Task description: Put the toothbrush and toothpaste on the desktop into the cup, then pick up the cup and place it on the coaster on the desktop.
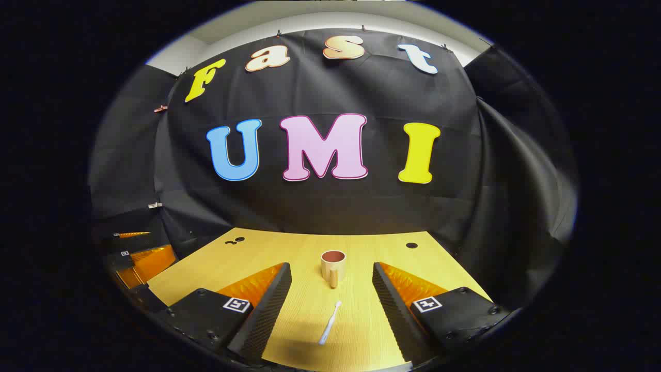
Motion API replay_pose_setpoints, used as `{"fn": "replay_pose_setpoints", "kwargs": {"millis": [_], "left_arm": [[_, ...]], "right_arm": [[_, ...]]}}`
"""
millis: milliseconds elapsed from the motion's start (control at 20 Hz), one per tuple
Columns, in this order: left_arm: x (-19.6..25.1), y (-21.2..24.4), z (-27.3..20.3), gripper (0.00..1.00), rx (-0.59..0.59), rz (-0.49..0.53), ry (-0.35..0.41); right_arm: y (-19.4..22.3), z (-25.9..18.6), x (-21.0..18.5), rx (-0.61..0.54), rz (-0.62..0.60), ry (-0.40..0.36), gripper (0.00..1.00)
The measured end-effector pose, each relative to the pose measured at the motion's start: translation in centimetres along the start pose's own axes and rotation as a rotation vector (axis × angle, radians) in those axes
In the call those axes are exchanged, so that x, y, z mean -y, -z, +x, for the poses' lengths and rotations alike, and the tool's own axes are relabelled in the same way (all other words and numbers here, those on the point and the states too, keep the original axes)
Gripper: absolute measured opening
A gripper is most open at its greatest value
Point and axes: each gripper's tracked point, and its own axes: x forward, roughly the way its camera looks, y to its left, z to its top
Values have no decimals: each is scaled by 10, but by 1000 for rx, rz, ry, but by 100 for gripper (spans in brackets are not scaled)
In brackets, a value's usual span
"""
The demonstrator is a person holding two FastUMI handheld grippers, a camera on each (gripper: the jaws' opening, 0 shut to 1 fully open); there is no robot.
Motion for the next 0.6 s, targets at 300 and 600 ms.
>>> {"fn": "replay_pose_setpoints", "kwargs": {"millis": [300, 600], "left_arm": [[5, 6, 11, 99, -20, 11, 11], [3, 12, 22, 99, -40, 11, 11]], "right_arm": [[3, 12, 6, -13, 9, 0, 97], [7, 22, 11, -32, 18, 10, 97]]}}
